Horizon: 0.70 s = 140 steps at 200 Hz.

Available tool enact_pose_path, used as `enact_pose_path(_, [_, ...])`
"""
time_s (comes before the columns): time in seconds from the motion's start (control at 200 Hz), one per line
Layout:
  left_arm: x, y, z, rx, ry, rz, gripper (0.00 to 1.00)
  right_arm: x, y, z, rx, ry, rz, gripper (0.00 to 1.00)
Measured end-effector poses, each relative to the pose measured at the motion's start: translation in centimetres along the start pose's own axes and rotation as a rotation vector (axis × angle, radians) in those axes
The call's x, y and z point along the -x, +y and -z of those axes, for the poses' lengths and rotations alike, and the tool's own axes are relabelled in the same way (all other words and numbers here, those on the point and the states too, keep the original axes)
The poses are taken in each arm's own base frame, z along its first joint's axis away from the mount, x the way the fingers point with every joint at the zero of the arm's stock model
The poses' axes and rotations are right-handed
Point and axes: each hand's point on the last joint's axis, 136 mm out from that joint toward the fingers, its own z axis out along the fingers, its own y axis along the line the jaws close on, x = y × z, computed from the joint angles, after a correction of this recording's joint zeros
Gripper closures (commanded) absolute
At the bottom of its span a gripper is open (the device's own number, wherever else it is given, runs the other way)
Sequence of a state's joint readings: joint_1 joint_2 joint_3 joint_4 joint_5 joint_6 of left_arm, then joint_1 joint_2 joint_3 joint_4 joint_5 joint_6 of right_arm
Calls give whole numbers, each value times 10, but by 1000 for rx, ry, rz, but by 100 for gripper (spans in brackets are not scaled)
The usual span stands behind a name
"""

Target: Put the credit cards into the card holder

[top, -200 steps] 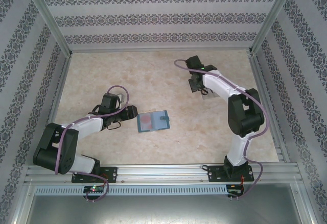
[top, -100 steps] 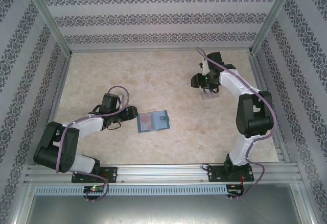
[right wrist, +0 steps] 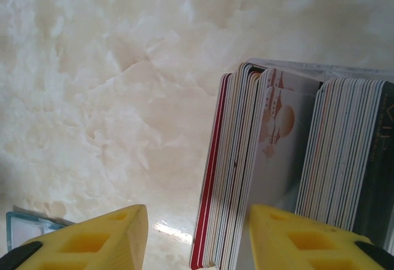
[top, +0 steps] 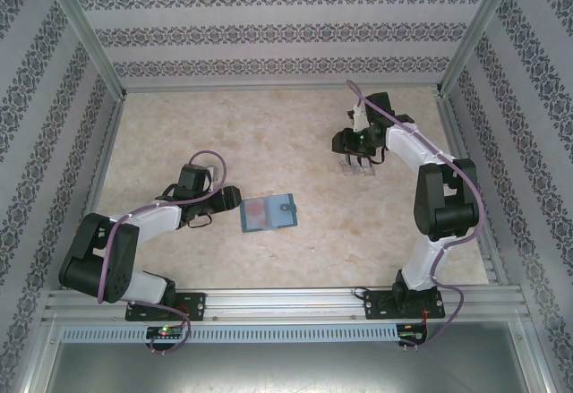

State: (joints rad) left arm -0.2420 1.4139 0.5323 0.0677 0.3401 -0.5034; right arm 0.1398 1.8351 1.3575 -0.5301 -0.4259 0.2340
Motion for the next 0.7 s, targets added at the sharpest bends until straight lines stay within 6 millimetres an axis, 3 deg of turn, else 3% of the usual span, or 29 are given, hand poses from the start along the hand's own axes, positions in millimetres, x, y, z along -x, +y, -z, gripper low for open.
enact_pose_path(0.335, [0, 0, 0, 1, 0, 1, 22, -3, 0, 2, 5, -12, -13, 71])
enact_pose_path(0.515, [-1, 1, -1, 2, 3, 1, 22, 0, 2, 12, -13, -45, -6, 68])
enact_pose_path(0.699, [-1, 1, -1, 1, 3, 1, 22, 7, -20, 24, -161, -98, 2, 60])
